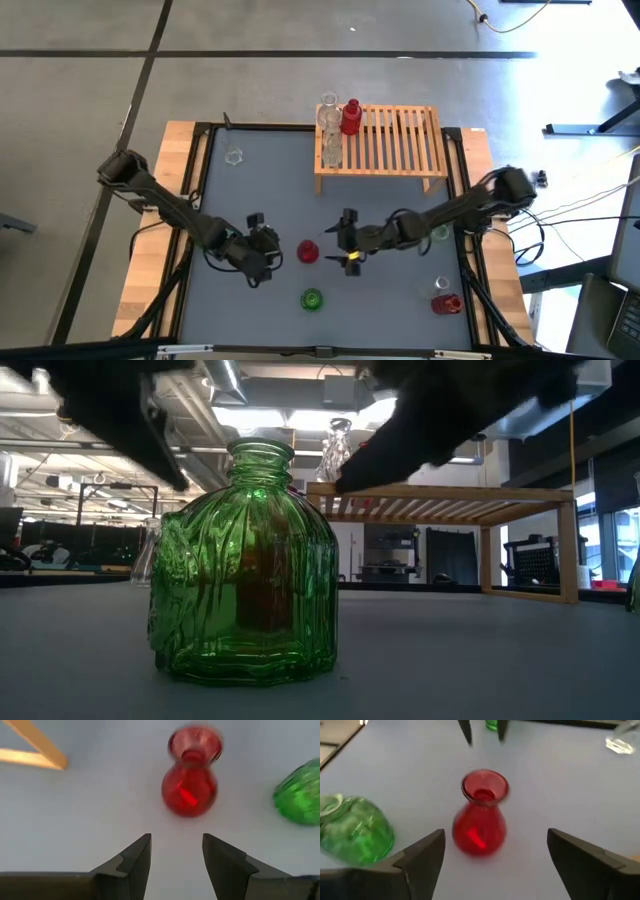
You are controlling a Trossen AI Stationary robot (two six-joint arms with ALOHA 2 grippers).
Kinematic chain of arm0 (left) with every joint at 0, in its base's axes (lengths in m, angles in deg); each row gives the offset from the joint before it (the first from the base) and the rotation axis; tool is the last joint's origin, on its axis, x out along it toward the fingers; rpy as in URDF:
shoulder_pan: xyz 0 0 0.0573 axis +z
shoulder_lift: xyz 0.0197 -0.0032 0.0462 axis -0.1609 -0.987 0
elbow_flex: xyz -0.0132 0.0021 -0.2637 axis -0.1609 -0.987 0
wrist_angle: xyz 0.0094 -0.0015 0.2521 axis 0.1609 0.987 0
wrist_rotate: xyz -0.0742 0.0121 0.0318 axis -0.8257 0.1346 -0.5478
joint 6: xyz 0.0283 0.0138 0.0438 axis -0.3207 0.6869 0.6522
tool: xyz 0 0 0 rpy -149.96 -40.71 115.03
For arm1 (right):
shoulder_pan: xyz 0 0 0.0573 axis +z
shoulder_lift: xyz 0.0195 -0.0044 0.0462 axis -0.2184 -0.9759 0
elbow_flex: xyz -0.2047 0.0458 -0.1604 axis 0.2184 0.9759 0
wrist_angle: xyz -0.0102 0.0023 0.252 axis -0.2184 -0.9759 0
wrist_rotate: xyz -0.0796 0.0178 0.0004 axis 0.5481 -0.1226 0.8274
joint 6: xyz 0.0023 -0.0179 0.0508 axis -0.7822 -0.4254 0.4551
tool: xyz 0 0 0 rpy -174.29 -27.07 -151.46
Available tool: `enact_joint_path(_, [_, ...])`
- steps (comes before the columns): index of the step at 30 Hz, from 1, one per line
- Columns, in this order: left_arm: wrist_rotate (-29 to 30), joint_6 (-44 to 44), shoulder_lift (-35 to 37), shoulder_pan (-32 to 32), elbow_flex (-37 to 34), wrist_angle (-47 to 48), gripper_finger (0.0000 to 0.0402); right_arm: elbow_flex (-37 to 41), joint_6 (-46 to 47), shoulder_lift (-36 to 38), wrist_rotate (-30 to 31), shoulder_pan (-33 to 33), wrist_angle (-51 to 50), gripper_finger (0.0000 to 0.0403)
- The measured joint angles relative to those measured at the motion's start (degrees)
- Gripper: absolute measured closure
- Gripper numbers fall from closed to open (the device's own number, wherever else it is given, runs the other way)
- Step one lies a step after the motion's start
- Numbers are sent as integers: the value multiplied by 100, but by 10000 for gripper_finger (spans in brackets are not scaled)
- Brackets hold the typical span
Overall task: Sort vases onto shelf
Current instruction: Put the top red vase onto the shelf aligned with the other red transparent vase
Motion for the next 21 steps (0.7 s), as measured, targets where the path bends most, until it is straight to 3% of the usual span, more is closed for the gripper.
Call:
enact_joint_path(6, [28, 7, -28, 141, -872, -1400, 231, 2, -161, -980, -150, -36, 1621, 101])
enact_joint_path(14, [29, 587, -28, 163, -1182, -2776, 231, 2, -257, -1560, -199, -166, 2701, 129])
enact_joint_path(21, [30, 766, -28, 163, -1202, -2993, 231, -2, -278, -1877, -253, -273, 3352, 132])
